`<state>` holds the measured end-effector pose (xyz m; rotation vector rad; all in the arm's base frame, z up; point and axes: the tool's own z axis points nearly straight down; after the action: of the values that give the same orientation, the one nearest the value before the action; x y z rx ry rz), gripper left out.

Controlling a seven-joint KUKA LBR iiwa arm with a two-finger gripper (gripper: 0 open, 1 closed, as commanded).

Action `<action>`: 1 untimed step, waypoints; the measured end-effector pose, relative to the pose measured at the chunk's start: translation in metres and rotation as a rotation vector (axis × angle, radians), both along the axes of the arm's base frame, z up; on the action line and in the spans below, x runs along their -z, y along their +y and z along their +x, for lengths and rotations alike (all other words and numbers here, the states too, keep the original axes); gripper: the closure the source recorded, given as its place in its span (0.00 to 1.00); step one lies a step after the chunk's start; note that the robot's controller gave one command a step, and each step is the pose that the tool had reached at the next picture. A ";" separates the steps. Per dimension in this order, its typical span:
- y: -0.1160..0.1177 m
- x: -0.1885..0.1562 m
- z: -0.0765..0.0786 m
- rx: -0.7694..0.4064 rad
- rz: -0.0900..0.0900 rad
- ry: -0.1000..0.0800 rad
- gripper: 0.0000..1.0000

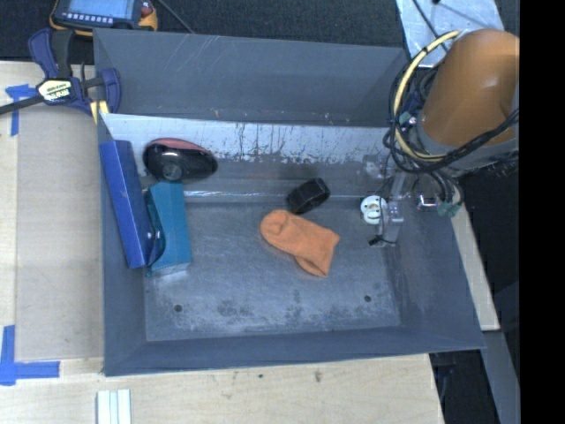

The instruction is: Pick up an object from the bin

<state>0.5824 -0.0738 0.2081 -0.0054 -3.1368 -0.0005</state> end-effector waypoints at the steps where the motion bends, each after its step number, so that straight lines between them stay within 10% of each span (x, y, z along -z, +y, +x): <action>1: 0.000 -0.005 0.001 -0.002 -0.001 -0.009 0.00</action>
Offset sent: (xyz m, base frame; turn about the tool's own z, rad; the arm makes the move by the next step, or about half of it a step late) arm -0.0346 0.0593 -0.1381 0.1711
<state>0.5839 -0.0735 0.2134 -0.0023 -3.1457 0.0010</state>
